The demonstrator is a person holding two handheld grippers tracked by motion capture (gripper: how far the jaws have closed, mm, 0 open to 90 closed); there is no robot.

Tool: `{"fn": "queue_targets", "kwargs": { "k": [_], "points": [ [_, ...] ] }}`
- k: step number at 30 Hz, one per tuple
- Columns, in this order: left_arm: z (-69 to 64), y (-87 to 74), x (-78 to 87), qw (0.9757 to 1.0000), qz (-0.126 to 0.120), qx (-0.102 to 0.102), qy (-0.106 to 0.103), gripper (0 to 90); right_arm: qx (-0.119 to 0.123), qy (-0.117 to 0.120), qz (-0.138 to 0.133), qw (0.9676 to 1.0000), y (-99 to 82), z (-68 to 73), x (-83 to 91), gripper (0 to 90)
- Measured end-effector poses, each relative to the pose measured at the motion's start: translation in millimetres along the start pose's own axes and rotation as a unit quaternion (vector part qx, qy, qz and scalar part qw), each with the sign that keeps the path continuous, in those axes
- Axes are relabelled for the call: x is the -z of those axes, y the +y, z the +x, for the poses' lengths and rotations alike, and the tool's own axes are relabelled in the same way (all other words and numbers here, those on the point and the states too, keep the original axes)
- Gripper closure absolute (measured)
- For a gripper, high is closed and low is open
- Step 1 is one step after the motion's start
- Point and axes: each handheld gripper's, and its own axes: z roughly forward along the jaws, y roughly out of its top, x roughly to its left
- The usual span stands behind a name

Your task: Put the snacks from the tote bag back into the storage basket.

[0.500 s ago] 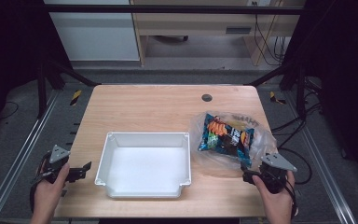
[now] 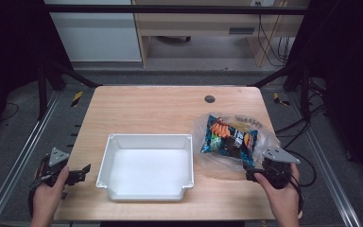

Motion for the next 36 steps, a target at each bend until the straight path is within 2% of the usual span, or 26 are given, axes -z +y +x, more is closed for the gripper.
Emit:
{"fn": "queue_targets", "kwargs": {
  "k": [4, 9, 21, 29, 36],
  "points": [
    [1.0, 0.0, 0.2, 1.0000, -0.002, 0.001, -0.002, 2.7, 0.019, 0.010, 0.023, 0.9995, 12.5, 0.7, 0.8, 4.7],
    [0.1, 0.6, 0.1, 1.0000, -0.003, -0.001, -0.005, 2.6, 0.047, 0.014, 0.029, 0.9984, 24.7, 1.4, 8.4, 4.7],
    [-1.2, 1.1, -0.7, 1.0000, -0.003, -0.003, -0.007, 2.7, 0.070, 0.015, 0.040, 0.9966, 54.3, -12.2, 20.7, 5.5],
    [-1.2, 1.2, -0.9, 1.0000, -0.002, -0.004, -0.006, 2.7, 0.085, 0.018, 0.051, 0.9949, 69.1, -18.4, 15.9, 6.6],
    [-1.2, 1.2, -0.9, 1.0000, -0.001, -0.006, -0.008, 2.6, 0.103, 0.036, 0.064, 0.9920, 84.1, -21.7, 6.6, 6.3]
  ]
}}
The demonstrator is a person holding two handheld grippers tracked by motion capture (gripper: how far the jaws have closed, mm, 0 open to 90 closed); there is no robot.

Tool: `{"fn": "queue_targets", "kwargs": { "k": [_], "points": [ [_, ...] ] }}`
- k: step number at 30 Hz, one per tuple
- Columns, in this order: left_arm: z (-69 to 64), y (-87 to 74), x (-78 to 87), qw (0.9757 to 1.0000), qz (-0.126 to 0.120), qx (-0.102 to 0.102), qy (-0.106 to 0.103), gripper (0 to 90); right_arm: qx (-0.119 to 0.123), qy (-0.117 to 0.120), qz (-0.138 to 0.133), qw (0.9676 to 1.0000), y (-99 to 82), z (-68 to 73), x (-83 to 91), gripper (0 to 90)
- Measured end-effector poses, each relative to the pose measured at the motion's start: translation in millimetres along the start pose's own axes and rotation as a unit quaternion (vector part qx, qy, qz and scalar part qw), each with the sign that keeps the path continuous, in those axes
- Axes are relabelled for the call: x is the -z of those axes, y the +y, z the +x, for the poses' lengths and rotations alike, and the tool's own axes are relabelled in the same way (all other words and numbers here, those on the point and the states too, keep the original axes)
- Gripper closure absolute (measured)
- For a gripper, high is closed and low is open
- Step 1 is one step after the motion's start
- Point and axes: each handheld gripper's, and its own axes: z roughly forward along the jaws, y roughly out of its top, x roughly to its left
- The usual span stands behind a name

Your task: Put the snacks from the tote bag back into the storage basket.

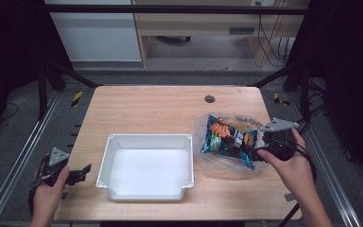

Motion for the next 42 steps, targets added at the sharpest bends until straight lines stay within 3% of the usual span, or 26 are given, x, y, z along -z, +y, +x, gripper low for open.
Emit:
{"fn": "queue_targets", "kwargs": {
  "k": [5, 9, 15, 42],
  "points": [
    [-0.1, 0.0, 0.0, 1.0000, -0.001, 0.000, 0.000, 2.6, 0.012, 0.015, 0.011, 0.9998, 10.4, -3.6, -8.0, 6.8],
    [2.4, 0.9, 5.0, 0.9997, -0.023, 0.009, 0.010, 2.7, 0.021, 0.028, 0.019, 0.9992, 16.8, -5.2, -17.0, 6.6],
    [4.0, -0.6, 3.7, 0.9998, -0.016, 0.013, 0.008, 2.7, 0.035, 0.043, 0.030, 0.9980, 22.7, -2.9, -28.6, 5.9],
    [1.3, -0.1, 1.7, 0.9999, -0.009, 0.006, 0.003, 2.7, 0.073, 0.065, 0.056, 0.9937, 35.5, -5.6, -41.7, 6.5]
  ]
}}
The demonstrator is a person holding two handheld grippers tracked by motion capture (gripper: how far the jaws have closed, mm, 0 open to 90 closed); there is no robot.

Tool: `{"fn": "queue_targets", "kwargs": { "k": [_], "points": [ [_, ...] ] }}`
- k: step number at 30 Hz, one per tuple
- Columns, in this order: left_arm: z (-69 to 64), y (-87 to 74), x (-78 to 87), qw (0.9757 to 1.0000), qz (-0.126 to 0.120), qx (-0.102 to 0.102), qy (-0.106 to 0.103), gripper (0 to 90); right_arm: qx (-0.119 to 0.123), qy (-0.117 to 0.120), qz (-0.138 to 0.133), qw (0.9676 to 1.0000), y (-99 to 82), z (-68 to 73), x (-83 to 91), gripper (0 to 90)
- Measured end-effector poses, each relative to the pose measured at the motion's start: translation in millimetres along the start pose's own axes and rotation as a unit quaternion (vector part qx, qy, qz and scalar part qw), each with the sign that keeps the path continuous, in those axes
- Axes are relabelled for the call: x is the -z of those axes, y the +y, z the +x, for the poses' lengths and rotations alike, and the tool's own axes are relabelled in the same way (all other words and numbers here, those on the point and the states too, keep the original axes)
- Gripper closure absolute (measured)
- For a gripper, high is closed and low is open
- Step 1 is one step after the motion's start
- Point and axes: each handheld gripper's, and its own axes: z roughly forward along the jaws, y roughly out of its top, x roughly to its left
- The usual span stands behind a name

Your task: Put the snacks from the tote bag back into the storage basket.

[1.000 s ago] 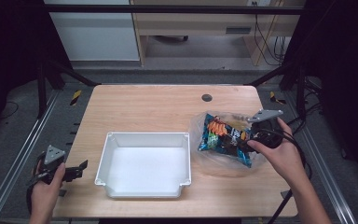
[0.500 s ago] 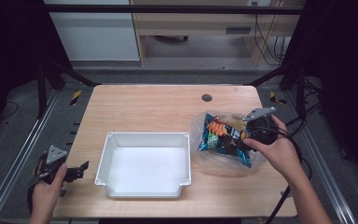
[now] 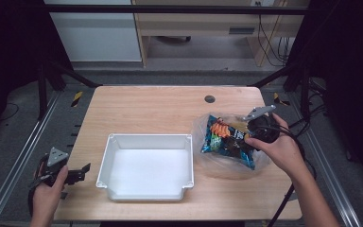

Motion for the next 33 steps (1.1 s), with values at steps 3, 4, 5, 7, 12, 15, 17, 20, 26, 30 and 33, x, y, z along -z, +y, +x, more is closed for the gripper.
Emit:
{"fn": "queue_targets", "kwargs": {
  "k": [3, 4, 5, 7, 12, 15, 17, 20, 26, 30, 33],
  "points": [
    [0.1, 0.0, -0.3, 1.0000, 0.001, -0.001, -0.001, 2.7, 0.005, 0.002, 0.003, 1.0000, 1.6, -0.7, -5.7, 6.4],
    [-0.1, -0.1, -0.4, 1.0000, 0.001, -0.001, -0.001, 2.7, 0.009, 0.004, 0.003, 0.9999, 1.8, -1.1, -6.5, 6.5],
    [-0.2, 0.0, -0.5, 1.0000, 0.001, -0.001, -0.001, 2.7, 0.010, 0.007, 0.005, 0.9999, 2.4, -1.4, -7.5, 6.6],
    [-0.3, 0.2, -0.5, 1.0000, 0.000, -0.001, -0.002, 2.7, 0.012, 0.012, 0.008, 0.9998, 3.6, -2.1, -10.3, 6.7],
    [0.2, 0.0, -0.4, 1.0000, 0.001, -0.001, -0.002, 2.7, 0.019, 0.016, 0.011, 0.9996, 6.6, -3.4, -17.4, 6.9],
    [0.4, 0.0, -0.2, 1.0000, 0.001, -0.002, -0.001, 2.7, 0.024, 0.016, 0.009, 0.9995, 7.3, -2.8, -20.6, 7.4],
    [0.5, 0.0, -0.4, 1.0000, 0.001, -0.002, 0.000, 2.7, 0.033, 0.018, 0.016, 0.9991, 8.3, -1.8, -24.5, 7.5],
    [0.4, 0.0, -0.3, 1.0000, 0.001, -0.003, 0.000, 2.6, 0.038, 0.022, 0.016, 0.9989, 9.2, -1.7, -27.4, 7.6],
    [0.4, -0.1, -0.5, 1.0000, 0.002, -0.003, -0.001, 2.7, 0.042, 0.020, 0.016, 0.9988, 9.2, -0.5, -33.7, 10.2],
    [0.0, 0.0, -0.6, 1.0000, 0.001, -0.001, -0.002, 2.7, 0.042, 0.027, 0.020, 0.9985, 9.9, -1.1, -37.4, 9.3],
    [0.0, -0.1, -0.7, 1.0000, 0.001, -0.002, -0.002, 2.7, 0.044, 0.031, 0.024, 0.9983, 10.9, -0.9, -41.0, 8.2]
  ]
}}
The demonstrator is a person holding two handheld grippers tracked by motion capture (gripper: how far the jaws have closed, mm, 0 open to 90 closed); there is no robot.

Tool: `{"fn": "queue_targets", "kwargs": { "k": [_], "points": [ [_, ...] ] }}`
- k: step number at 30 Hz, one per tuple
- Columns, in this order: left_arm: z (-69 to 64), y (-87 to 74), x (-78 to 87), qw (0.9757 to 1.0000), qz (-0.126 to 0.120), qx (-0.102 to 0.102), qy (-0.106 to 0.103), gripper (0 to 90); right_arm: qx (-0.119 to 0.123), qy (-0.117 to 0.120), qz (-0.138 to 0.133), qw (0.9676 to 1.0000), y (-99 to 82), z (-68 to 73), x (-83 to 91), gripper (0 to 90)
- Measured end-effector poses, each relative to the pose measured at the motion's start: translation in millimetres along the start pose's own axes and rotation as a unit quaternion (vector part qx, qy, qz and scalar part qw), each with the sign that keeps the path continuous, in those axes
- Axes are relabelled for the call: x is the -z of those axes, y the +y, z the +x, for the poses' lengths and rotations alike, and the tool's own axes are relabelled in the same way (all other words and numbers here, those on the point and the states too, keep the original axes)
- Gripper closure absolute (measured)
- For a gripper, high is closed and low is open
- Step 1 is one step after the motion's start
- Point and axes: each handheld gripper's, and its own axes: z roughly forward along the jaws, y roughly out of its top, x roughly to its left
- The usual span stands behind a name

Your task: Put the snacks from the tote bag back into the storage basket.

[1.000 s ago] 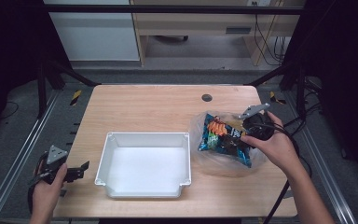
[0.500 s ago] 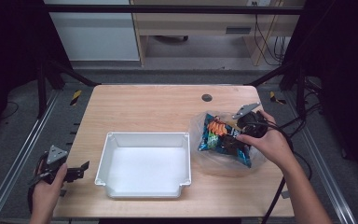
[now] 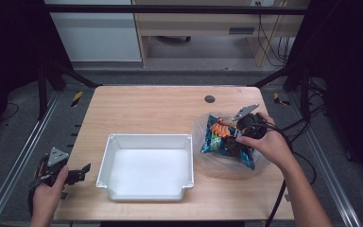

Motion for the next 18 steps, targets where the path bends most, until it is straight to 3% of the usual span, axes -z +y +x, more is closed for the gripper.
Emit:
{"fn": "queue_targets", "kwargs": {
  "k": [18],
  "points": [
    [-0.3, 0.1, -0.4, 1.0000, 0.002, -0.003, -0.002, 2.6, 0.022, 0.021, 0.034, 0.9990, 7.8, 2.4, -27.7, 7.9]
  ]
}}
